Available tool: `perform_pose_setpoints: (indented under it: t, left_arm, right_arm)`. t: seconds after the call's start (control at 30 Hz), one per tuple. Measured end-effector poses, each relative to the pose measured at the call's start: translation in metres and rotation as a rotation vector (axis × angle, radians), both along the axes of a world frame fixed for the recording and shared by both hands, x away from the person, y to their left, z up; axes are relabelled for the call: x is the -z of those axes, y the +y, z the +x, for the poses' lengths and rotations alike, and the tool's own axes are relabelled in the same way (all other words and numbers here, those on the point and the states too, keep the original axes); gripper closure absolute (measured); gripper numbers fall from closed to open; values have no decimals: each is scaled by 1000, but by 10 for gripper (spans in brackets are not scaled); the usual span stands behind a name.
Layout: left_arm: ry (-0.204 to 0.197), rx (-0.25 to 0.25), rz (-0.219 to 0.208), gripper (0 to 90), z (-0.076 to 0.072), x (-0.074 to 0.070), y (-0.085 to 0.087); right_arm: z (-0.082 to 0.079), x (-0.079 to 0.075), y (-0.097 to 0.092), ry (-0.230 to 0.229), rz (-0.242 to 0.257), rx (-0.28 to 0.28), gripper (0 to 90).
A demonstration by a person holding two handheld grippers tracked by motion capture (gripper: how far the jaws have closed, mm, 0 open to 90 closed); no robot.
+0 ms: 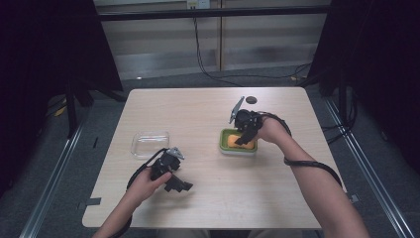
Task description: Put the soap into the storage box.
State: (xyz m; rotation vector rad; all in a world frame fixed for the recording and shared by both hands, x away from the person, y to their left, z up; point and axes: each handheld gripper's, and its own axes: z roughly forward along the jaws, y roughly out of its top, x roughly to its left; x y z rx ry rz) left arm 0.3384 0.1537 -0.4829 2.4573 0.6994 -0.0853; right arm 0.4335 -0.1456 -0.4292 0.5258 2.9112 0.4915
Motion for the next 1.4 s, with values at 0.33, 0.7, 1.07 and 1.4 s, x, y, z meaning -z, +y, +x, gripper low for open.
perform_pose_setpoints:
  t: [0.33,0.7,1.07,1.4]
  left_arm:
    - [-1,5,0,38,0,-1,0]
    - [-4,-2,-22,38,-1,-2,0]
    - [-13,44,24,38,1,-4,1]
    - [-17,63,29,39,2,-7,-2]
  right_arm:
    - [-5,0,-4,14,39,22,413]
    - [-14,-6,-8,24,70,66,355]
    - [-21,-6,-12,31,81,69,301]
    - [-31,-9,-18,28,105,81,281]
